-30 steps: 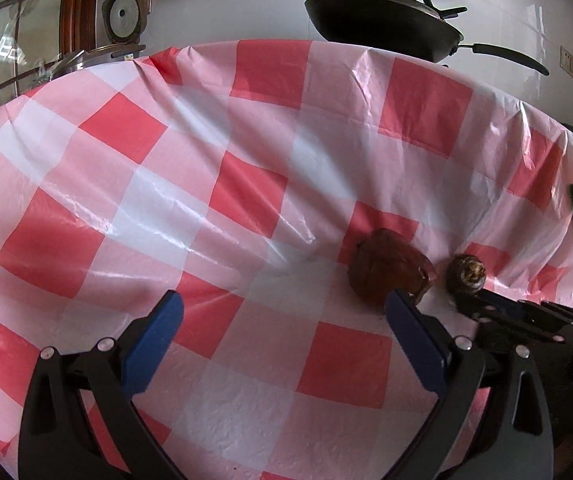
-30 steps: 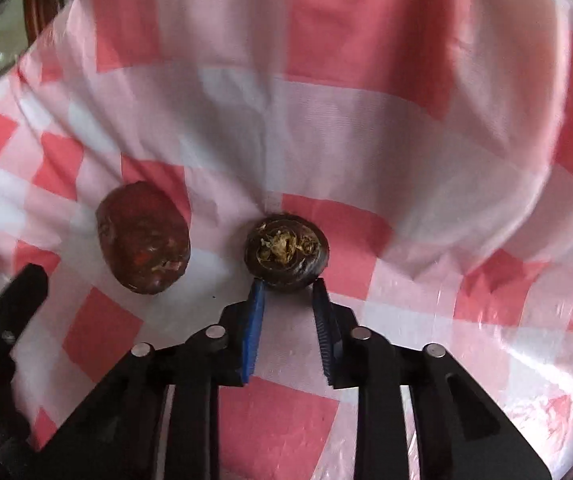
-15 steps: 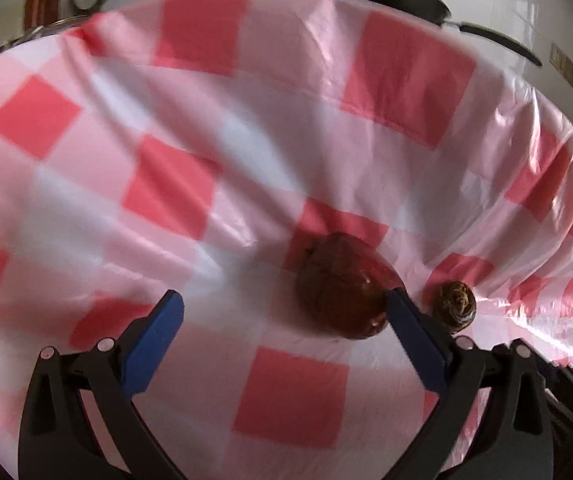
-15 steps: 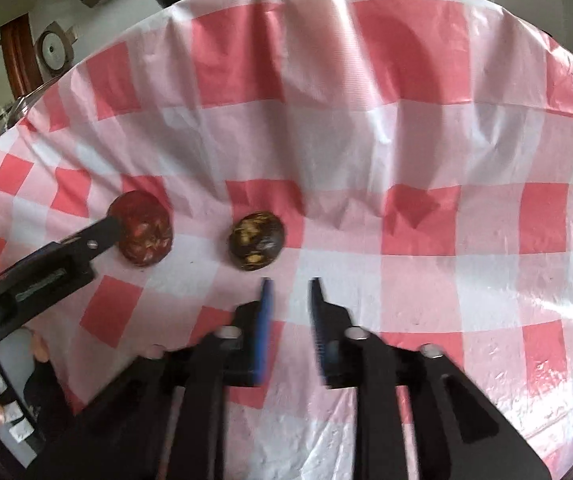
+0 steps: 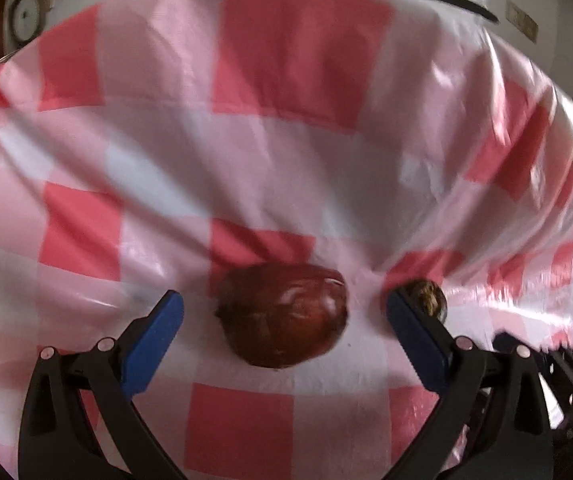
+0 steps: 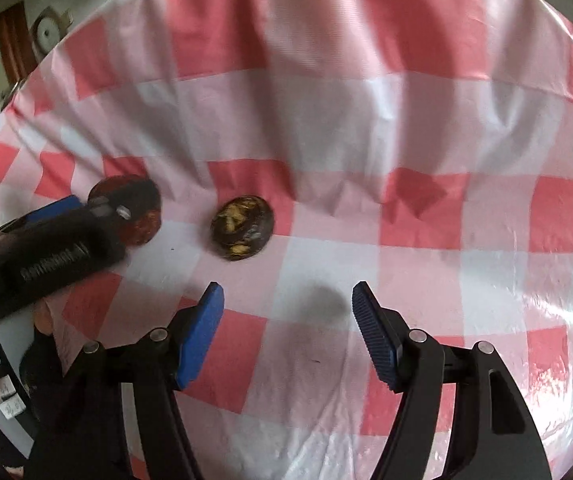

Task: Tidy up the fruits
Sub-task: 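Grasp the dark red fruit with the left tool while right tool grasps the passion fruit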

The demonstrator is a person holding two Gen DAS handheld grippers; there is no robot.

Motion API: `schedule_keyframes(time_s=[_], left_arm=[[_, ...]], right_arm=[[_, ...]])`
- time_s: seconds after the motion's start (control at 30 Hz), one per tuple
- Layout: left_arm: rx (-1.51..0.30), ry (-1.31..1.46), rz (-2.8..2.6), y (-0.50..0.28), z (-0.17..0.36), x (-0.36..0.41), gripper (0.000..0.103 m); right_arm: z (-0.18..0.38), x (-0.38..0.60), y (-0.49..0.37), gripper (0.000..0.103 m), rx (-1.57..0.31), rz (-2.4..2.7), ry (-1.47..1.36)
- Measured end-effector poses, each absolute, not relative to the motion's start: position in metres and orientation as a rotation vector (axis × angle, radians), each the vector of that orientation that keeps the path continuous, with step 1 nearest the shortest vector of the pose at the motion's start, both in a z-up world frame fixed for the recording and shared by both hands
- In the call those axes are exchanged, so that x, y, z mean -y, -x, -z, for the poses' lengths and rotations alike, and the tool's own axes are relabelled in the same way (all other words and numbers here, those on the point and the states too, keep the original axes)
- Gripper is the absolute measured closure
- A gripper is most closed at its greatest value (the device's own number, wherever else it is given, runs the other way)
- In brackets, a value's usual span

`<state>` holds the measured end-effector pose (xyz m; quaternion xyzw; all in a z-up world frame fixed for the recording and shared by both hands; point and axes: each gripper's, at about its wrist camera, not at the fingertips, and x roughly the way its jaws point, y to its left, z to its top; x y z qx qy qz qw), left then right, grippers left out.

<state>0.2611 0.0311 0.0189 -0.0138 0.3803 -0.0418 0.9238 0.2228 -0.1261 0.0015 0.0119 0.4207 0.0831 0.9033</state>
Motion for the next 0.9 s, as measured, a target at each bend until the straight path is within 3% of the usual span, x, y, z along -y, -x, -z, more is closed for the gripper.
schedule_keyframes(time_s=[0.23, 0.3, 0.33, 0.63, 0.7, 0.77, 0.9], left_arm=[[-0.776, 0.070, 0.040, -0.267, -0.019, -0.050, 0.002], [-0.774, 0.067, 0.057, -0.267, -0.019, -0.048, 0.002], [-0.774, 0.063, 0.069, -0.268, -0.018, -0.045, 0.002], [-0.843, 0.026, 0.088, -0.278, -0.005, -0.022, 0.002], [-0.869, -0.001, 0.094, -0.281, -0.001, -0.017, 0.012], [-0.904, -0.026, 0.071, -0.282, 0.005, -0.015, 0.032], [-0.889, 0.029, 0.059, -0.278, 0.004, -0.023, 0.039]], right_arm=[[0.002, 0.084, -0.267, 0.038, -0.902, -0.197, 0.023], [0.002, 0.081, -0.266, 0.049, -0.894, -0.176, 0.056], [0.001, 0.085, -0.263, 0.063, -0.887, -0.165, 0.070], [-0.007, 0.120, -0.217, 0.063, -0.827, -0.084, -0.042], [-0.013, 0.126, -0.211, 0.063, -0.802, -0.075, -0.038], [-0.015, 0.118, -0.206, 0.063, -0.788, -0.080, -0.012], [-0.015, 0.107, -0.190, 0.063, -0.795, -0.105, -0.001]])
